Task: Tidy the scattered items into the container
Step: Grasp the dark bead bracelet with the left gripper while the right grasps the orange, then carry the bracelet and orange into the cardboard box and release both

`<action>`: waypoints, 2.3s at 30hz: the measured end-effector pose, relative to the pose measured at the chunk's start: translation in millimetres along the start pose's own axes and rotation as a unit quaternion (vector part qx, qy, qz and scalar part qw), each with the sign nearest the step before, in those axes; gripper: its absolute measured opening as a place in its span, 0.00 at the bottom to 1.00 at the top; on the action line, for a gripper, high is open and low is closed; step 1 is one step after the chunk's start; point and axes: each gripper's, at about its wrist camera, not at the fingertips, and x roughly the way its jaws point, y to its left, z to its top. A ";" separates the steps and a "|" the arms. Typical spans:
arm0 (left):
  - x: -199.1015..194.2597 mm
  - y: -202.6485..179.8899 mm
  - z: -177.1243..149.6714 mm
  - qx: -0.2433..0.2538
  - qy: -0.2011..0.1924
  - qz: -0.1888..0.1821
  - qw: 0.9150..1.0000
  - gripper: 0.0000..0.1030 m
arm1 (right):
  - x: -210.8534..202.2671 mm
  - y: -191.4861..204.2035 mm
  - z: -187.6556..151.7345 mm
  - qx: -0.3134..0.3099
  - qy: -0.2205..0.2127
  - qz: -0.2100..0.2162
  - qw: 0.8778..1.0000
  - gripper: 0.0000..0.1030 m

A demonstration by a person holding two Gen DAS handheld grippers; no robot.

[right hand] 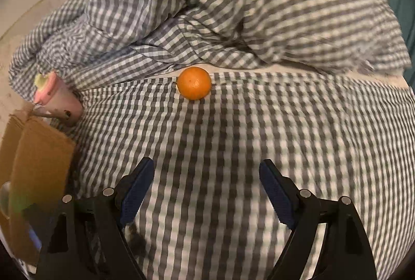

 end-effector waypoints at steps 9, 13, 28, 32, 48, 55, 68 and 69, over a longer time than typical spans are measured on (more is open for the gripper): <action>-21.6 21.8 3.3 -0.022 -0.008 -0.006 1.000 0.12 | 99.3 14.4 66.3 -0.014 0.033 -0.065 0.997 0.80; -30.1 21.2 1.2 -0.010 -0.013 -0.013 1.000 0.11 | 137.0 17.0 78.0 0.000 0.053 -0.076 0.996 0.80; -29.9 7.4 7.4 0.007 -0.012 -0.011 1.000 0.11 | 20.7 17.6 28.6 -0.028 -0.015 -0.014 0.999 0.03; -43.1 -0.4 5.0 0.006 -0.017 -0.018 1.000 0.11 | 10.3 5.0 20.4 -0.014 -0.020 0.003 1.000 0.22; -37.9 -4.2 6.6 0.022 -0.009 -0.014 1.000 0.11 | 145.5 15.6 78.7 0.035 0.031 -0.026 0.999 0.73; -24.4 5.5 4.0 0.010 0.003 -0.022 1.000 0.11 | 133.4 34.8 71.9 0.000 0.021 -0.031 0.999 0.52; -100.1 -16.8 10.7 0.021 -0.050 -0.048 0.997 0.11 | -42.8 26.2 7.9 -0.020 -0.054 0.047 0.997 0.52; -107.4 -17.8 10.8 0.021 -0.055 -0.049 0.997 0.11 | -61.0 29.2 1.0 -0.024 -0.058 0.054 0.997 0.52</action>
